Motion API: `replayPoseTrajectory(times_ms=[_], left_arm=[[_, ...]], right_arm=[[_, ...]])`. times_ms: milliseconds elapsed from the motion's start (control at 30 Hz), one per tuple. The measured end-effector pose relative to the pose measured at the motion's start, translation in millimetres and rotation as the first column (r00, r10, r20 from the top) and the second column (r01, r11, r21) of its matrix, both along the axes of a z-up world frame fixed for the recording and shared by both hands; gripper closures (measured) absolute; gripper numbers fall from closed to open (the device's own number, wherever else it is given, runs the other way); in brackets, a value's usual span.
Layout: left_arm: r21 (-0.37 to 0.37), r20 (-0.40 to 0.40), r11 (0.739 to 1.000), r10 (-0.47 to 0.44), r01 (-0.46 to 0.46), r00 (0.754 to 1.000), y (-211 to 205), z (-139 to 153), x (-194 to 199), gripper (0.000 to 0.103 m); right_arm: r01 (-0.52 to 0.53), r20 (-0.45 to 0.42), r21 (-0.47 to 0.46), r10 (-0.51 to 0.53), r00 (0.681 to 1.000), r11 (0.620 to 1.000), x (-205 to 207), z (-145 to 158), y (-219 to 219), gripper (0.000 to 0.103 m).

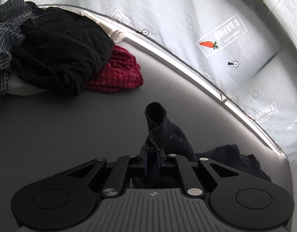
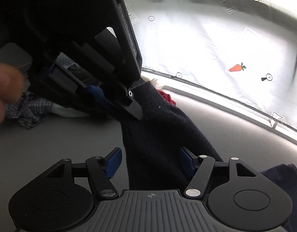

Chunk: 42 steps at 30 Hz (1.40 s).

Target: Fold clothes

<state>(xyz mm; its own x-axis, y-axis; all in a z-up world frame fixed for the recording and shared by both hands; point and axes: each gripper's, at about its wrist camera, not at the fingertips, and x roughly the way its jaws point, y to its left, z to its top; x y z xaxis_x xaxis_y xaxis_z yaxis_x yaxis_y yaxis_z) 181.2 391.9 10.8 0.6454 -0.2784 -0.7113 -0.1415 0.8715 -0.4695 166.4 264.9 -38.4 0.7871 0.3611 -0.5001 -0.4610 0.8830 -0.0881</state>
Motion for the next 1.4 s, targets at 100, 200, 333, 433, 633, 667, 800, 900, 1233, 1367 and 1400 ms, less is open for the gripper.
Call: replayPoseTrajectory(times_ms=[100, 200, 333, 433, 633, 667, 800, 900, 1233, 1367, 1400], left_arm=[[0.003, -0.009, 1.0, -0.004, 0.004, 1.0, 0.4, -2.9, 1.9, 0.093], [0.0, -0.022, 1.0, -0.008, 0.008, 1.0, 1.1, -6.1, 3.4, 0.093], [-0.009, -0.032, 1.0, -0.01, 0.01, 0.999, 0.1, -7.5, 5.2, 0.093], [-0.016, -0.028, 1.0, -0.02, 0.02, 0.999, -1.3, -5.5, 4.2, 0.093], [-0.009, -0.023, 1.0, -0.025, 0.025, 0.999, -2.6, -3.0, -1.6, 0.093], [-0.016, -0.024, 1.0, -0.025, 0.025, 0.999, -1.6, -3.1, -2.2, 0.093], [-0.046, -0.026, 0.998, -0.034, 0.033, 0.999, -0.1, -2.0, -3.0, 0.093], [-0.059, -0.026, 0.996, -0.064, 0.063, 0.998, -1.5, 5.6, -3.4, 0.079], [-0.114, 0.03, 0.986, -0.117, 0.12, 0.993, -28.9, 22.8, -4.3, 0.049], [-0.042, 0.01, 0.957, -0.287, 0.287, 0.958, -91.6, 4.9, -7.6, 0.038], [-0.012, 0.002, 0.938, -0.346, 0.346, 0.938, -114.9, -0.2, -12.3, 0.035]], right_arm=[[0.025, 0.01, 0.011, -0.025, 1.0, 1.0, 2.7, -0.9, 4.3, 0.025], [0.022, 0.022, 0.021, -0.023, 1.0, 1.0, 3.3, -1.5, 6.1, 0.025], [-0.007, 0.034, 0.014, 0.006, 0.999, 1.0, 1.0, -2.1, 9.1, 0.025], [-0.023, 0.059, -0.002, 0.023, 0.998, 1.0, -1.0, -2.8, 10.5, 0.025], [-0.009, 0.11, -0.048, 0.015, 0.994, 0.999, -1.9, -7.3, 9.7, 0.056], [-0.006, 0.109, -0.054, 0.012, 0.994, 0.999, -1.1, -8.2, 8.0, 0.071], [-0.001, 0.093, -0.062, 0.007, 0.996, 0.998, 1.5, -11.0, 0.7, 0.089], [0.029, 0.092, -0.048, -0.024, 0.995, 0.998, 2.2, -7.4, -10.1, 0.091], [0.291, 0.058, 0.144, -0.302, 0.952, 0.946, 29.9, 45.1, -149.1, 0.092], [0.376, 0.0, 0.26, -0.389, 0.921, 0.89, 51.1, 58.4, -230.4, 0.092], [0.395, -0.019, 0.286, -0.407, 0.913, 0.873, 59.8, 58.9, -256.9, 0.092]])
